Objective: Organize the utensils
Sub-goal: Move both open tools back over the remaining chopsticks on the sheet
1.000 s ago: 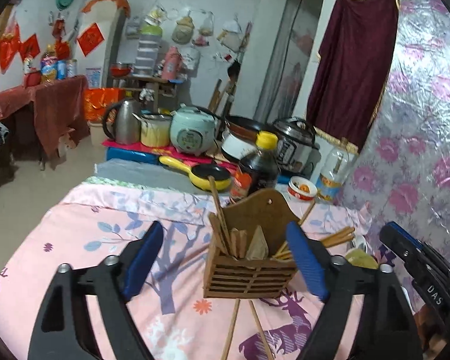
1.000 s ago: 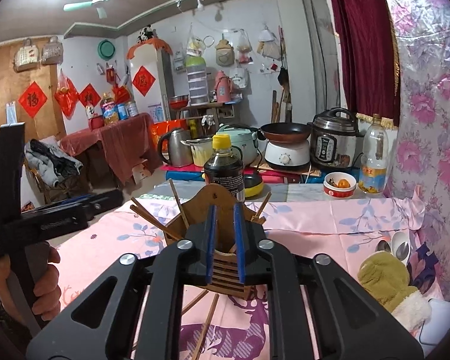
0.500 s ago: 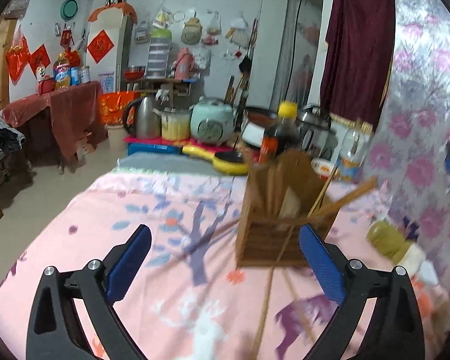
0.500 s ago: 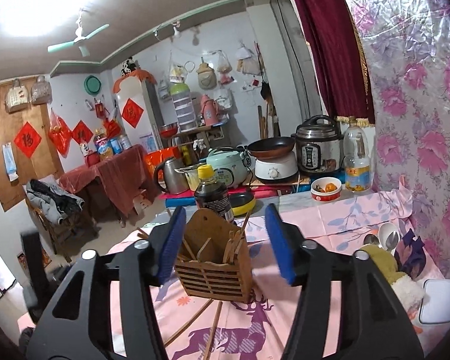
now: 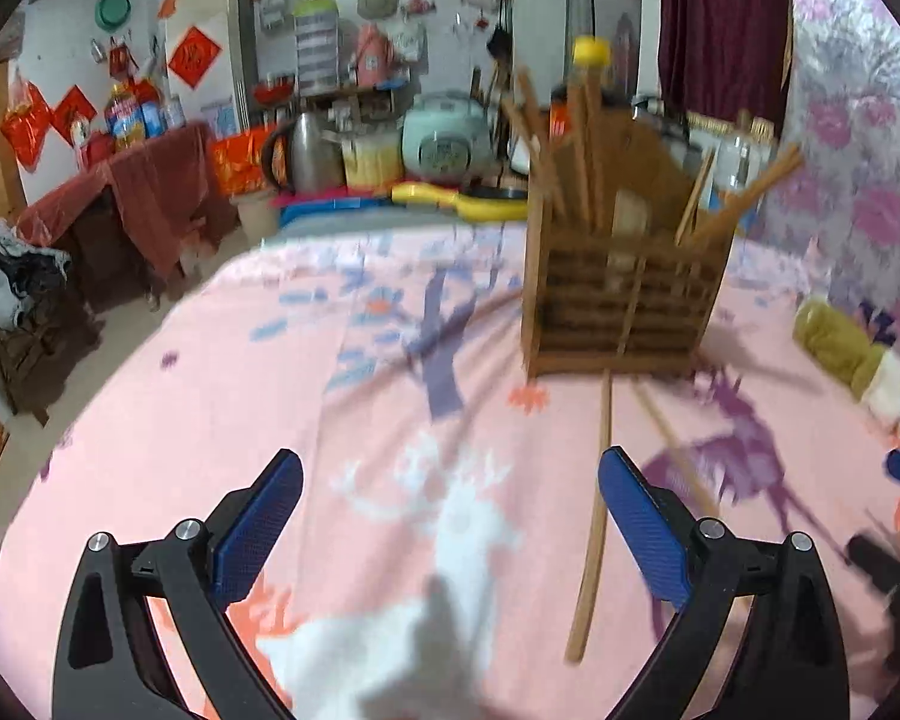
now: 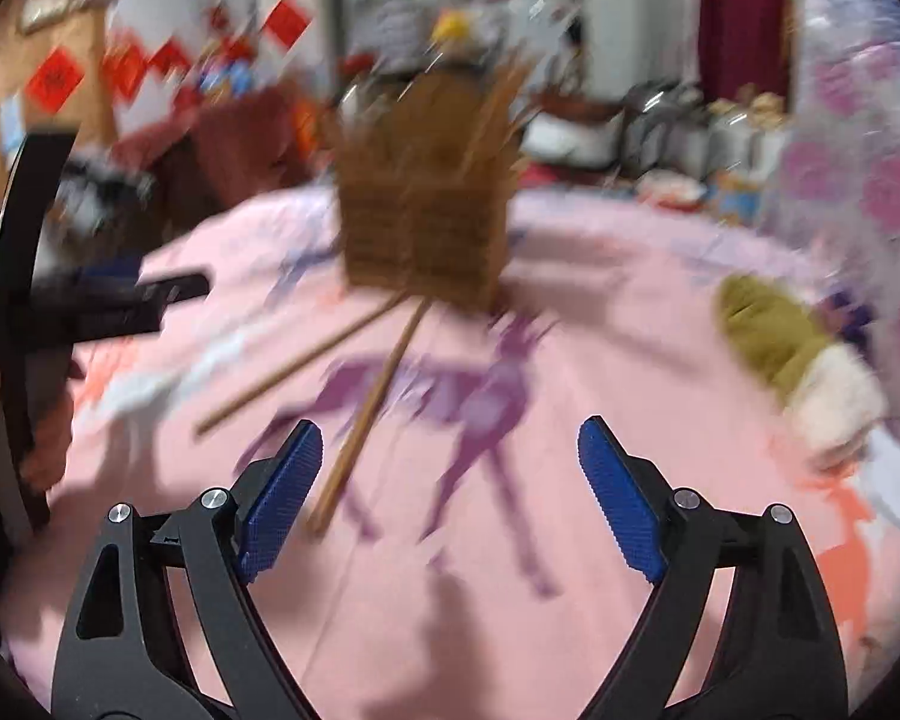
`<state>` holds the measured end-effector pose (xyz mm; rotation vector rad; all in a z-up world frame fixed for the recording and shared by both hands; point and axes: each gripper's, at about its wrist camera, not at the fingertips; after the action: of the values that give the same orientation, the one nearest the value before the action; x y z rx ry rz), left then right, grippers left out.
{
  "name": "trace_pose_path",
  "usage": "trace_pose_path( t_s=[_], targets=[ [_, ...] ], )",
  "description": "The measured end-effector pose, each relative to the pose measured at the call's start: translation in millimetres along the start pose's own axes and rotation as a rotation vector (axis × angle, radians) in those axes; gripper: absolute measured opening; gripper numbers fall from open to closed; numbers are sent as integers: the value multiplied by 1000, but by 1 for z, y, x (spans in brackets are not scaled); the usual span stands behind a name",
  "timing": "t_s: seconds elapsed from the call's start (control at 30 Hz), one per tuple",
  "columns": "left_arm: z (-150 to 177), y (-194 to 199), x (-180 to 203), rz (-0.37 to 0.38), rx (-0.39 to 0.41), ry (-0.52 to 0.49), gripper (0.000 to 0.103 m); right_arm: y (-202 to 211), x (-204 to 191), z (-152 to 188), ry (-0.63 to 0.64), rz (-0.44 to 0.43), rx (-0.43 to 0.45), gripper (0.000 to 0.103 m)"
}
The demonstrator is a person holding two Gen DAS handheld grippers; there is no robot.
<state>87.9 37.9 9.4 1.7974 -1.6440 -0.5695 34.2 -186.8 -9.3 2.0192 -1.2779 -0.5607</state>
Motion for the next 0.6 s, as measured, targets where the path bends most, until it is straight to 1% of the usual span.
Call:
trace_pose_path(
  t_s=[0.07, 0.17, 0.4, 0.53, 0.6],
  targets=[
    [4, 0, -2, -9, -8, 1, 97, -7, -12, 1, 45, -32, -32, 85],
    [4, -1, -4, -34, 1, 2, 97, -12, -26, 5, 110, -26, -58, 85],
    [-1, -9, -13, -48, -46, 59, 97, -25, -18, 5, 67, -63, -127, 85],
    [-3, -9, -17, -52, -49, 75, 97, -31, -21, 6, 78, -80, -145, 84],
    [-3, -9, -16, -53, -48, 73, 97, -30, -27, 6, 99, -89, -143, 81]
  ],
)
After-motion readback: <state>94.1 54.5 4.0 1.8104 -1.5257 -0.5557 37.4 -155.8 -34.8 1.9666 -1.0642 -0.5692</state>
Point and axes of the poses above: each gripper's, at about its wrist camera, not at the fingertips, and y roughly against the way its jaws point, x to its right, z to its underside, and after that the axes turned 9 degrees about y, right-handed
